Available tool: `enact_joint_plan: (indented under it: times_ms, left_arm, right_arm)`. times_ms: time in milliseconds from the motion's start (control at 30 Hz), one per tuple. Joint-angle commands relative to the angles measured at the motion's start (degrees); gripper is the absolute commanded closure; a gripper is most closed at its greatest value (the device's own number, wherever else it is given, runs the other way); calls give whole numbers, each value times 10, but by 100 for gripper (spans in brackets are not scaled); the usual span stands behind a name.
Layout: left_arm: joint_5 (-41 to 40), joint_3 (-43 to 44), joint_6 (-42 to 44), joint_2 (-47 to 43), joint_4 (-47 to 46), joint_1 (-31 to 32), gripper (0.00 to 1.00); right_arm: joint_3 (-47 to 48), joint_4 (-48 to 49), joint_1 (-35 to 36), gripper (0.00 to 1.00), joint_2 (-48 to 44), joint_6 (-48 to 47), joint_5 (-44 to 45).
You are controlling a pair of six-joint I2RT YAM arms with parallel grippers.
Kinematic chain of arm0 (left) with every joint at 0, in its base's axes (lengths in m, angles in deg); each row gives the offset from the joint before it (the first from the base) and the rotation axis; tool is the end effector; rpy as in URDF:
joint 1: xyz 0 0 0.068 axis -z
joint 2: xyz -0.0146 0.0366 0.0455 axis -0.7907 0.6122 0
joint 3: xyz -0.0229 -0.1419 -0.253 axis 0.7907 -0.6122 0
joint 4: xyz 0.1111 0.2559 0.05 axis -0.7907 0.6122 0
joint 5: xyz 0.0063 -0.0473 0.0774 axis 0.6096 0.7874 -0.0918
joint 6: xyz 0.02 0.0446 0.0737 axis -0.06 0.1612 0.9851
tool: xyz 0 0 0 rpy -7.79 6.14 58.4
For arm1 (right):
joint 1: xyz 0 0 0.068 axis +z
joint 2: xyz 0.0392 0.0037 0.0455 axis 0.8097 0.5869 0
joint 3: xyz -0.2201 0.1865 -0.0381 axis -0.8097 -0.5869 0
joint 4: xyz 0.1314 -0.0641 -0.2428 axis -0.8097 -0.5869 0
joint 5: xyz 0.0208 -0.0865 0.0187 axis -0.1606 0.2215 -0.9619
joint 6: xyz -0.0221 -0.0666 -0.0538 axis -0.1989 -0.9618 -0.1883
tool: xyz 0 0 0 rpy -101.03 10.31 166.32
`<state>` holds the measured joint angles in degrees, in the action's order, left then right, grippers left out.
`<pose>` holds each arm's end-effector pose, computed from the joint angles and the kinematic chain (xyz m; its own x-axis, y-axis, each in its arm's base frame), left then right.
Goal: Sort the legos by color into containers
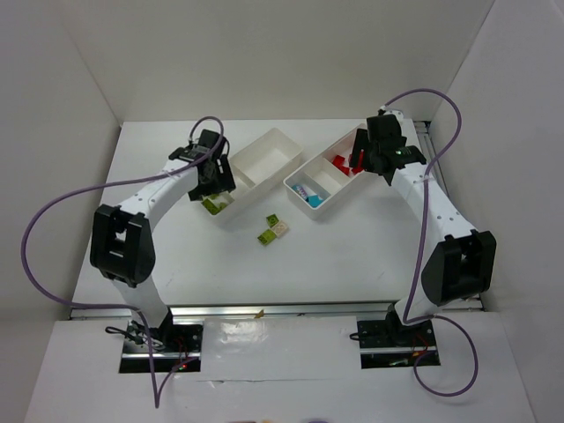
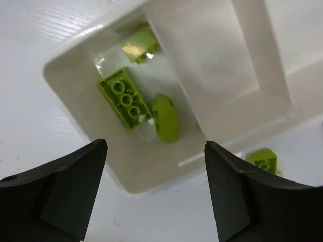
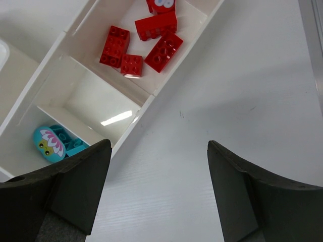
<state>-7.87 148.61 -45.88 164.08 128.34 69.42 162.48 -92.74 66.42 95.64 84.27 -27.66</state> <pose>0.4103 -0.1037 0.2393 -0.7238 -0.4182 -0.5489 -0.4113 0.9001 -0.1434 0.3905 0.0596 0.3203 -0.6149 0.1393 -0.7762 0.2156 0.9765 0.0044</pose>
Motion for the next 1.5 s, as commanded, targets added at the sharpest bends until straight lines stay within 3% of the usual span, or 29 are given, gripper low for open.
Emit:
enact_joint_plan:
  times_ms: [0, 167, 367, 433, 667, 867, 1067, 1167, 1200, 1333, 1467]
  left_arm:
    - [-17, 28, 37, -47, -4, 57, 11]
    - [-25, -14, 80, -78, -17, 193, 12]
    - [31, -88, 86, -66, -45, 247, 8]
    - [37, -103, 105, -61, -62, 262, 0]
    - [2, -116, 135, 6, -97, 275, 0]
    - [3, -94, 153, 68, -129, 270, 6]
    - [13, -70, 153, 102, -129, 250, 19]
    - [13, -70, 153, 96, -129, 250, 36]
    - [13, -62, 153, 87, -124, 250, 50]
    - [8, -30, 147, 58, -73, 250, 73]
    - [2, -2, 140, 10, -18, 245, 74]
  right_arm:
    - [10, -5, 5, 16, -21, -5, 10]
    - [5, -5, 5, 16, -21, 0, 5]
    - [5, 1, 5, 16, -21, 0, 5]
    - [5, 1, 5, 16, -21, 0, 5]
    - [0, 1, 5, 16, -16, 0, 5]
    - [0, 1, 5, 16, -21, 0, 10]
    - [0, -5, 5, 16, -26, 0, 15]
    - [0, -5, 5, 16, -26, 0, 21]
    - [0, -5, 5, 16, -26, 0, 21]
    - [0, -5, 5, 16, -26, 0, 21]
    - [0, -5, 5, 16, -26, 0, 21]
